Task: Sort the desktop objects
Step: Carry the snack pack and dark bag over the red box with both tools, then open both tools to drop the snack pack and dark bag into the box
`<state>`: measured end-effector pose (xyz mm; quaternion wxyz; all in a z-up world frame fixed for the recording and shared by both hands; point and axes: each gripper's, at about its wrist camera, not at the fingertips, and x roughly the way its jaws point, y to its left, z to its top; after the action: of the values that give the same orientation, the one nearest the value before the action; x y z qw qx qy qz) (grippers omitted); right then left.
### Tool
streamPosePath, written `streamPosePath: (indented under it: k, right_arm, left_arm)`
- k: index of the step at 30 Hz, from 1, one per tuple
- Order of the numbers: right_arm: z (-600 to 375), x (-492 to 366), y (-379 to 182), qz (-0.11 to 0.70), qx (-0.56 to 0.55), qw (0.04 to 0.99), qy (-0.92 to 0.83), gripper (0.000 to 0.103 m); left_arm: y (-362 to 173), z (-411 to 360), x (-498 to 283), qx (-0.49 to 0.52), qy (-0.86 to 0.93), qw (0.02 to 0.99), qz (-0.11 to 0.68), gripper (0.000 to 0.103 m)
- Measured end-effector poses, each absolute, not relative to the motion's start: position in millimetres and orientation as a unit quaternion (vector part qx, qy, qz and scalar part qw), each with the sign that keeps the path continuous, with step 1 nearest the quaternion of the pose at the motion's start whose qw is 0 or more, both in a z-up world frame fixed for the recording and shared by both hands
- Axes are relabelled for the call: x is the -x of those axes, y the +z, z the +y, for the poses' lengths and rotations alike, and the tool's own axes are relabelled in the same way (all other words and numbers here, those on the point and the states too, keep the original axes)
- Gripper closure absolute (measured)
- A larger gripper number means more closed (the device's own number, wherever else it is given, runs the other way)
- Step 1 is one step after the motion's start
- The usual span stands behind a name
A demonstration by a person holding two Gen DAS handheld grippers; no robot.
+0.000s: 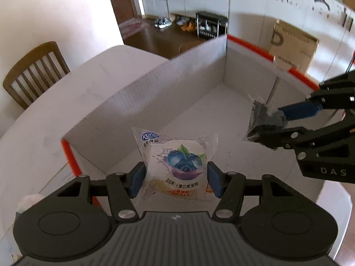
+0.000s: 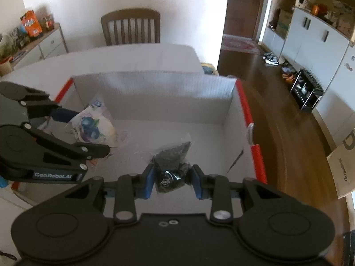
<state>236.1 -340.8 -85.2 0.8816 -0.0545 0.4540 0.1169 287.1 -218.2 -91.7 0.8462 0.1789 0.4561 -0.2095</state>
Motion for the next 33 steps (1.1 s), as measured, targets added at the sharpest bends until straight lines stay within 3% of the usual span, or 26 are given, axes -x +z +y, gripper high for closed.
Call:
streamPosePath:
  k: [18,33]
  right_arm:
    - [-322.3,-253.6,-121.8,0.511,0.092,0.846,0.123,0.069]
    - [-318.3,-241.7,-103.1,0.509,0.099,0.849,0.104,0.057]
  left_arm:
    - [-121.4,-234.8,-294.0,-0.238,-0.218,0.794,0.516,0.040]
    - [-93.5,-202.4,-261.8,-0.178,-0.232,0.840,0.458,0.031]
